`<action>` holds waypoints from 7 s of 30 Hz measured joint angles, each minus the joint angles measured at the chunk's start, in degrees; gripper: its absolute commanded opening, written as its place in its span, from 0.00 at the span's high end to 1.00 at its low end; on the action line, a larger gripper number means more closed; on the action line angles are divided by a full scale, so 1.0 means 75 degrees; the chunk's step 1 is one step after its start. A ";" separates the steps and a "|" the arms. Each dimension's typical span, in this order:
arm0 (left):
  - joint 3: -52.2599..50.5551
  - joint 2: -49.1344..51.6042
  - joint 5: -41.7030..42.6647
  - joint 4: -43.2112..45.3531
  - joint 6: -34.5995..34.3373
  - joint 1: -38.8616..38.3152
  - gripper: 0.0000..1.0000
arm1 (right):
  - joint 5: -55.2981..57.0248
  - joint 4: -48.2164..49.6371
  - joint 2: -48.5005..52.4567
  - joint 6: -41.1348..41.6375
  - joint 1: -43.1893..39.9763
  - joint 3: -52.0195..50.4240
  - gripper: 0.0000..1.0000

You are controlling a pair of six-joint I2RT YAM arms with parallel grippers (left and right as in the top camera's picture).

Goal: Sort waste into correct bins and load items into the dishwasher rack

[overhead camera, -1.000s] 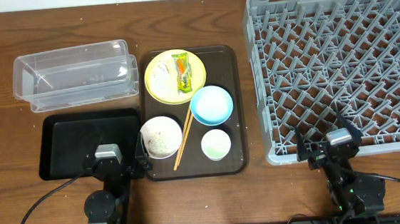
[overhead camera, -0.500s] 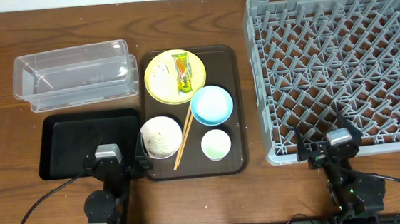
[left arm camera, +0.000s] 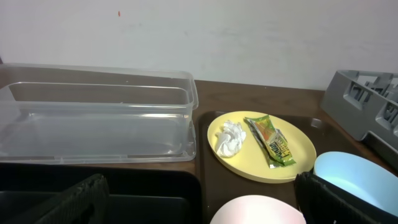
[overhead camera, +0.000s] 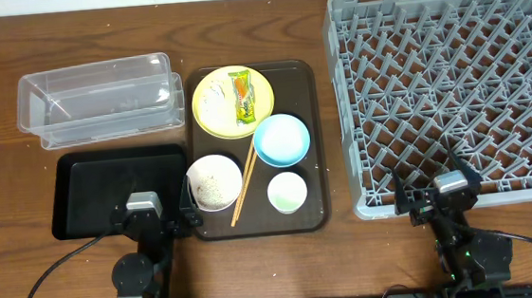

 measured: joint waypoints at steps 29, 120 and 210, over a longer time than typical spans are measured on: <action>0.0003 0.0000 0.0000 -0.0003 -0.0239 0.0000 0.02 | 0.0023 0.0009 0.0000 0.0297 0.0000 0.0000 0.01; 0.8652 1.4332 0.1008 -0.1524 0.0230 -0.0868 0.79 | 0.0484 -0.5788 0.8186 0.1673 0.0000 0.7367 0.01; 0.8399 1.1823 -0.0766 -0.2626 -0.0408 -0.0778 0.94 | 0.0490 -0.5791 0.8186 0.1673 0.0000 0.7370 0.01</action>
